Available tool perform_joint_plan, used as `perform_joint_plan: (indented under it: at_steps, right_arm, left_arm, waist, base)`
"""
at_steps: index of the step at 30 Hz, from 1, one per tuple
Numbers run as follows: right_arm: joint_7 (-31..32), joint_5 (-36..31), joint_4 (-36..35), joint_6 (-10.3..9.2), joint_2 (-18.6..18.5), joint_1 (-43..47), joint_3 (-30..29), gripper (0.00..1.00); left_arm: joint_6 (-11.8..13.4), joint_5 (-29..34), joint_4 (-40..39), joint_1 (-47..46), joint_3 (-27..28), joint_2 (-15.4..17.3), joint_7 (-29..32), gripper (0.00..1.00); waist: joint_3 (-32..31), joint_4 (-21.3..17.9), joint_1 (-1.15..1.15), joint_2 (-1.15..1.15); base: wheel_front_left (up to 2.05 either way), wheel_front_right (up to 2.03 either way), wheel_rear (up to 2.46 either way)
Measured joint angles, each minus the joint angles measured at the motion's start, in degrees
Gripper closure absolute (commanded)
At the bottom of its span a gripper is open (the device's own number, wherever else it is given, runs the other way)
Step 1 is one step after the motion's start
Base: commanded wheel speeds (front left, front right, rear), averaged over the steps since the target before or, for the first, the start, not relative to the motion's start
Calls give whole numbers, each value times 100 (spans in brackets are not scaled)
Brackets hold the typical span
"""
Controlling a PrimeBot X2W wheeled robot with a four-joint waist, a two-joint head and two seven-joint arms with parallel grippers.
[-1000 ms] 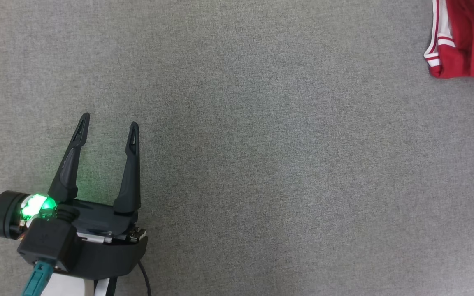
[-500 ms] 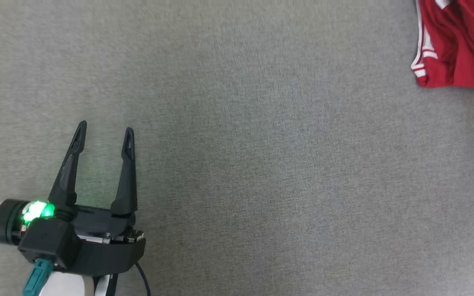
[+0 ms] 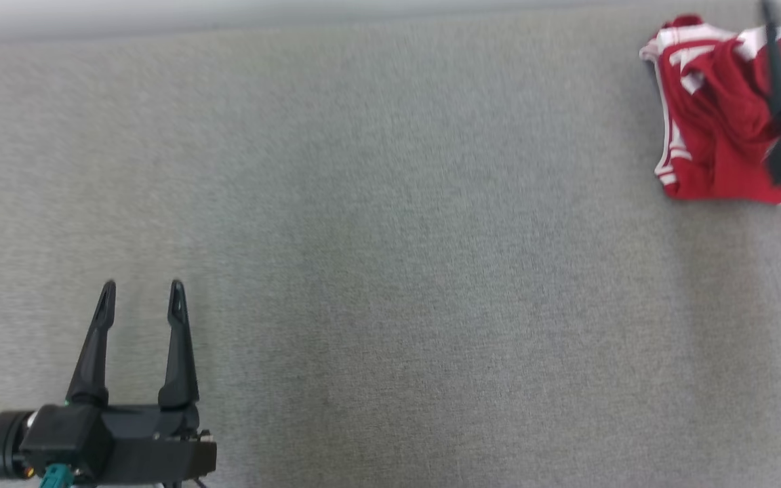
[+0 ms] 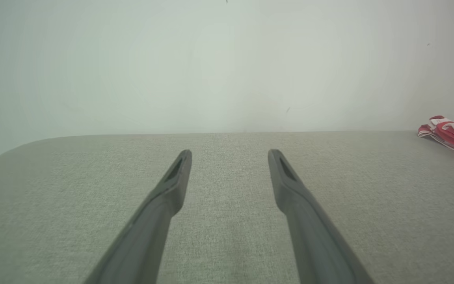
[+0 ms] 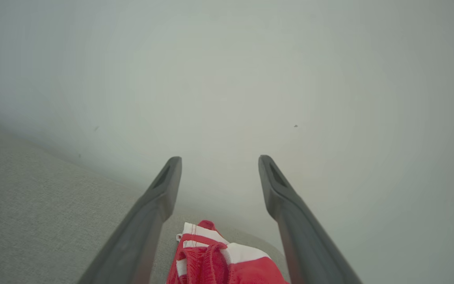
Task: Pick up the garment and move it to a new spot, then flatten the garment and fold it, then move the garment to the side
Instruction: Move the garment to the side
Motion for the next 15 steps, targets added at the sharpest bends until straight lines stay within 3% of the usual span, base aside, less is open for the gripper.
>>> perform_joint_plan:
  at_steps: [15]
  right_arm:
    - [-130,-116,-1155,-1,1303,2281,-1087,0]
  left_arm:
    - [200,-68,270,626,92,-55,0,0]
  waist:
    - [-1062,285,0,0]
  base:
    - [0,0,0]
